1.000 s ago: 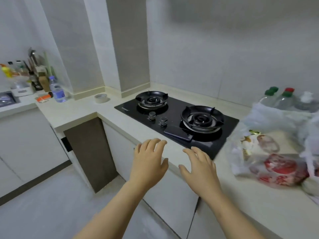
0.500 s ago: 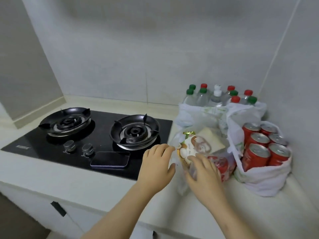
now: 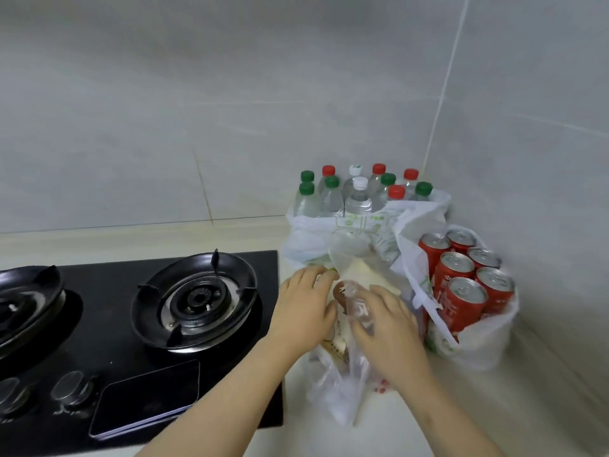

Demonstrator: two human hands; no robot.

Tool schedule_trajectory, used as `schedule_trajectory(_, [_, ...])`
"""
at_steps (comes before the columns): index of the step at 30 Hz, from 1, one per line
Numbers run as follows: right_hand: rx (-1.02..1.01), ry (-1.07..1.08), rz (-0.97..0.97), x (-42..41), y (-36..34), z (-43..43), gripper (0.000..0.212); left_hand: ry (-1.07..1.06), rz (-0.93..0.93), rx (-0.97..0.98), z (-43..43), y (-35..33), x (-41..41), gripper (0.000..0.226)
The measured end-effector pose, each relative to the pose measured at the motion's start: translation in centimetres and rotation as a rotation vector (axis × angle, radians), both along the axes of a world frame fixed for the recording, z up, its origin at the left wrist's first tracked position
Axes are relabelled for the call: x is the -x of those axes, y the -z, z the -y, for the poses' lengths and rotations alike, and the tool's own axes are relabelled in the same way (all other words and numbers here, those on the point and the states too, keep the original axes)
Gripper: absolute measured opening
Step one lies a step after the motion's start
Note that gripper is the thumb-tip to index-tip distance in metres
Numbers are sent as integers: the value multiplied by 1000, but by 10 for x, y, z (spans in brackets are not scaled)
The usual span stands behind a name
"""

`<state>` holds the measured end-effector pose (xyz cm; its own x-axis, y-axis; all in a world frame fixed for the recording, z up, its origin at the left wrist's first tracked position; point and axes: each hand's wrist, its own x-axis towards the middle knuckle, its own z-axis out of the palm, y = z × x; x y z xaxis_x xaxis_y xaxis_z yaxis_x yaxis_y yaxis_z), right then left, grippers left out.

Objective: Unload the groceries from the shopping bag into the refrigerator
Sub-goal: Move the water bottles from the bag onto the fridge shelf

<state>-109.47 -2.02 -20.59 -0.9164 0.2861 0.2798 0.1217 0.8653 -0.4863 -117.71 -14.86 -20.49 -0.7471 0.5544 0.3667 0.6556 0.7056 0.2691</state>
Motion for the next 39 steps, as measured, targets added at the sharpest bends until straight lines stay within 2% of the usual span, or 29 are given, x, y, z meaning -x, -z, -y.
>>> schedule_trajectory(3, [-15,-7,39,10,-5,-7,42,3,-14,-26,-5,-7,10,42])
schedule_trajectory(11, [-67,-38,-20,48,-32,-23,45,-15,-178,-67,-13,-33,48,32])
schedule_trajectory(13, [-83,-56,-11,58,-37,-28,47,-50,-125,1,-15,-40,57,36])
schedule_trajectory(17, [-128,-82,10,83,-47,-37,48,-148,66,295,-24,-41,81,46])
schedule_trajectory(19, [-163,-84,30,96,-48,-42,50,-146,115,338,-31,-39,92,47])
schedule_trajectory(23, [-460,17,7,128,-48,-52,56,-95,121,331,-48,-37,111,55])
schedule_trajectory(26, [-553,155,-65,146,-49,-71,53,-61,100,325,-63,-33,125,61])
schedule_trajectory(28, [-507,212,-15,150,-47,-85,54,-35,56,325,-73,-29,132,65])
schedule_trajectory(30, [-451,219,113,154,-37,-94,60,-16,31,315,-84,-25,135,66])
schedule_trajectory(34, [-353,119,291,154,-7,-92,63,-9,76,310,-94,-8,135,54])
schedule_trajectory(39, [-249,45,497,152,27,-81,59,8,137,409,-87,22,132,47])
